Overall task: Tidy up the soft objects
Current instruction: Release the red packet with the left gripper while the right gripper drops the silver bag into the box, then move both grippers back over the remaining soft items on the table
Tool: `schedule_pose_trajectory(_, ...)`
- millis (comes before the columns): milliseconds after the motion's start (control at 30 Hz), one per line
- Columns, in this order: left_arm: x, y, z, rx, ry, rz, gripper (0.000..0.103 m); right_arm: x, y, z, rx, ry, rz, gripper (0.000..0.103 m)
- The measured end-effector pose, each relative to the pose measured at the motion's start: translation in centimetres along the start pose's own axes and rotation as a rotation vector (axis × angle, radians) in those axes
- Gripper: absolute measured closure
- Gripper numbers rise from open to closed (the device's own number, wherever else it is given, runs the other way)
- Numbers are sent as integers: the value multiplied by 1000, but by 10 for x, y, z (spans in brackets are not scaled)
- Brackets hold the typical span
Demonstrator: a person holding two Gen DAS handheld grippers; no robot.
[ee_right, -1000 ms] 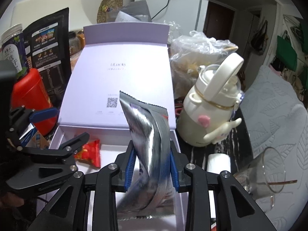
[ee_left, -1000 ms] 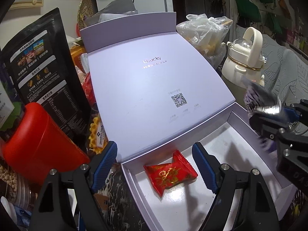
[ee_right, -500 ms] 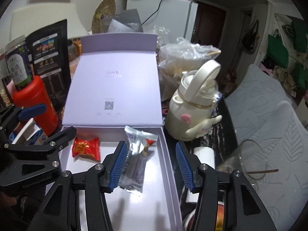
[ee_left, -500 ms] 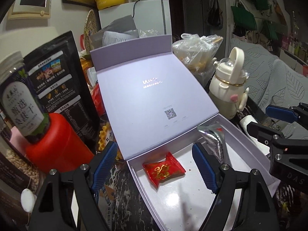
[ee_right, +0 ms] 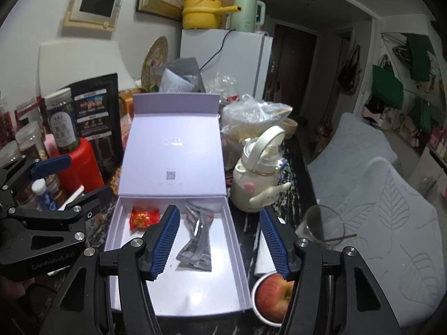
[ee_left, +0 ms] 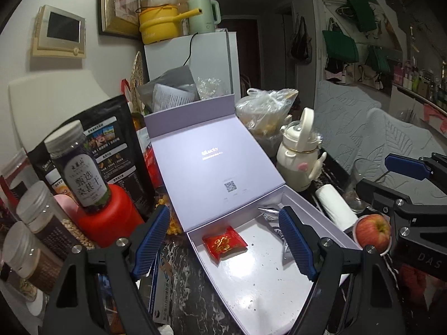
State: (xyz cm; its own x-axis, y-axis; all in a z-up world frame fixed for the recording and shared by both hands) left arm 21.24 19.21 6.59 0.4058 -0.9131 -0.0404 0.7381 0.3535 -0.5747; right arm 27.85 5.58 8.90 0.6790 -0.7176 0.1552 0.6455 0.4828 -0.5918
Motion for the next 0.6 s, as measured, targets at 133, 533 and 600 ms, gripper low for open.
schedule_pose_trajectory(133,6,-28,1,33,16,-7,22,1,-29,-4,41,1,-19,29)
schedule_pose_trajectory(533,23,-92,-10,110,45,-62,5,8,-99,-30,97,37,-68,17)
schedule_pose_trajectory(600,25,-98,-12,115,50,-75,5,10,-108,-36,93,52,-74,17)
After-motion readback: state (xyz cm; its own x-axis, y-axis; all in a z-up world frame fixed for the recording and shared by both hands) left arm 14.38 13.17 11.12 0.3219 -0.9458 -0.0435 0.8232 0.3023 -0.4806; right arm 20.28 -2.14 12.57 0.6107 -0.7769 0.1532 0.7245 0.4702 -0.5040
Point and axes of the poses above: each gripper's, at about its wrist camera, not at the fingertips, and y roughly the way its jaws point, x to its right, z to its top, the point moved 1 cm from there along y, roughly the way its jaws point, and after that the axes turned 3 degrees about -y, right-handed, at the moved point
